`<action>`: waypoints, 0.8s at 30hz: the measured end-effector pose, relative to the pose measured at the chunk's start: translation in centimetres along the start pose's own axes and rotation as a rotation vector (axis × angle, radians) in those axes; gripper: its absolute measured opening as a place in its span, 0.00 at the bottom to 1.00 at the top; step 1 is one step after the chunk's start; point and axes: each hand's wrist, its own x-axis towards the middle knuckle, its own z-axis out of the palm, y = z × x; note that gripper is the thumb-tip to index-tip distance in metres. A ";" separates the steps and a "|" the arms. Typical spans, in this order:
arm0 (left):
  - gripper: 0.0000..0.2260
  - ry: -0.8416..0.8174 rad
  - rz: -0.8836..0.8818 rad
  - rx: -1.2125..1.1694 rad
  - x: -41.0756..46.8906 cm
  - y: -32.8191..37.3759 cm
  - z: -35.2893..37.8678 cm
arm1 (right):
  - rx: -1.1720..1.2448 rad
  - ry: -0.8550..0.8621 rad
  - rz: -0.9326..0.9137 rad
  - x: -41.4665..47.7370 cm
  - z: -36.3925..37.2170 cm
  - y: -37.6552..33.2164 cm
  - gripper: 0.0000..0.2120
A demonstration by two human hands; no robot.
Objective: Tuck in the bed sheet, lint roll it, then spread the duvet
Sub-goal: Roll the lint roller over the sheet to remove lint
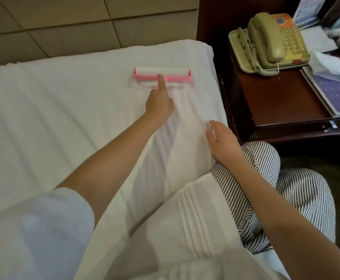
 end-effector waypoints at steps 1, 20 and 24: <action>0.31 0.001 -0.005 0.007 -0.4 0.1 0.0 | 0.025 0.014 0.016 0.0 0.0 0.1 0.21; 0.29 -0.008 -0.014 0.009 -1.6 0.9 0.5 | 0.065 0.027 0.051 0.0 0.1 -0.2 0.22; 0.31 -0.108 0.011 0.123 -11.6 -2.0 0.8 | 0.057 0.026 0.070 0.6 0.2 -0.5 0.18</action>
